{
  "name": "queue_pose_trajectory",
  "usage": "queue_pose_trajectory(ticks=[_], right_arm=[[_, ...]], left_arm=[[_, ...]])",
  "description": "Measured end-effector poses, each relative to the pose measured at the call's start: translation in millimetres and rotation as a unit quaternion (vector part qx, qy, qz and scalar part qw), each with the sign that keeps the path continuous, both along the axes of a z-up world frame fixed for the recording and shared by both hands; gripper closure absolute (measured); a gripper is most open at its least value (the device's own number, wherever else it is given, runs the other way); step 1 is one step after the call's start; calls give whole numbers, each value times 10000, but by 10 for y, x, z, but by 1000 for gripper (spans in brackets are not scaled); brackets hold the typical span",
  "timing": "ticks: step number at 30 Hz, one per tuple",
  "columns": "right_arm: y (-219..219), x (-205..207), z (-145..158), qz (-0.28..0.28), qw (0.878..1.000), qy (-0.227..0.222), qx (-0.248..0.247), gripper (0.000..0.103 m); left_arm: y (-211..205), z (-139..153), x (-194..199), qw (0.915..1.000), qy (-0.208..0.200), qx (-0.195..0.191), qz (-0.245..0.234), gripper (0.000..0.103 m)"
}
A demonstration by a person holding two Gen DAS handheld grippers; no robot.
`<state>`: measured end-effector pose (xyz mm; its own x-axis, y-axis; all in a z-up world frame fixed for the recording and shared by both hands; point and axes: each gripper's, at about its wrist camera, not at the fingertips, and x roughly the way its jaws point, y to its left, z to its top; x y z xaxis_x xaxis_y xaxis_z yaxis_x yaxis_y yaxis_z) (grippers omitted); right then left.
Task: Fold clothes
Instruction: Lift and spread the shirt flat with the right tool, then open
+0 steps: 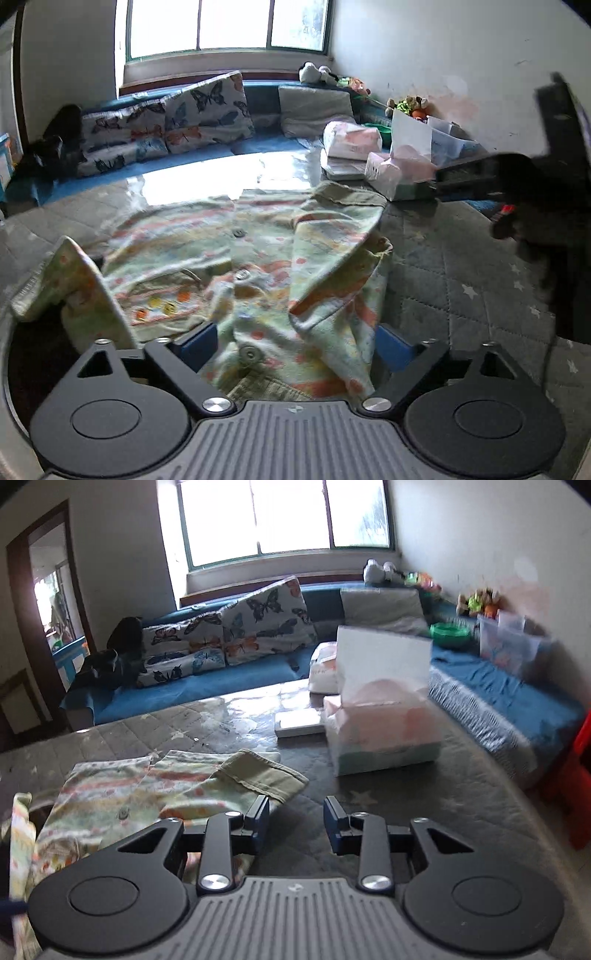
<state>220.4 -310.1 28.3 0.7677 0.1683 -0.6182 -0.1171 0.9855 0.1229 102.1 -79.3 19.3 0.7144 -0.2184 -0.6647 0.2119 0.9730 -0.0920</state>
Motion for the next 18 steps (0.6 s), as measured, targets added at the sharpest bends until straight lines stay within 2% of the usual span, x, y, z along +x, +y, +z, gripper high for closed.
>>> queue_pose_trajectory(ticks=[6, 9, 12, 14, 16, 18], right_arm=[[60, 409, -240, -107, 9988, 405, 254, 70], [51, 540, -362, -193, 9966, 585, 539, 70], [35, 573, -429, -196, 9934, 695, 887, 71], [36, 553, -435, -182, 9930, 655, 969, 90], [37, 496, -387, -194, 9945, 507, 891, 97], [30, 416, -311, -210, 9960, 332, 801, 98]], left_arm=[[3, -67, 88, 9997, 71, -207, -83, 21], [-6, -95, 127, 9995, 115, -263, -112, 25], [-2, -120, 146, 9992, 131, -339, -146, 34], [-1, -143, 167, 9989, 177, -406, -178, 43], [0, -160, 180, 9983, 210, -493, -219, 56], [-10, -168, 182, 9980, 229, -533, -239, 61]])
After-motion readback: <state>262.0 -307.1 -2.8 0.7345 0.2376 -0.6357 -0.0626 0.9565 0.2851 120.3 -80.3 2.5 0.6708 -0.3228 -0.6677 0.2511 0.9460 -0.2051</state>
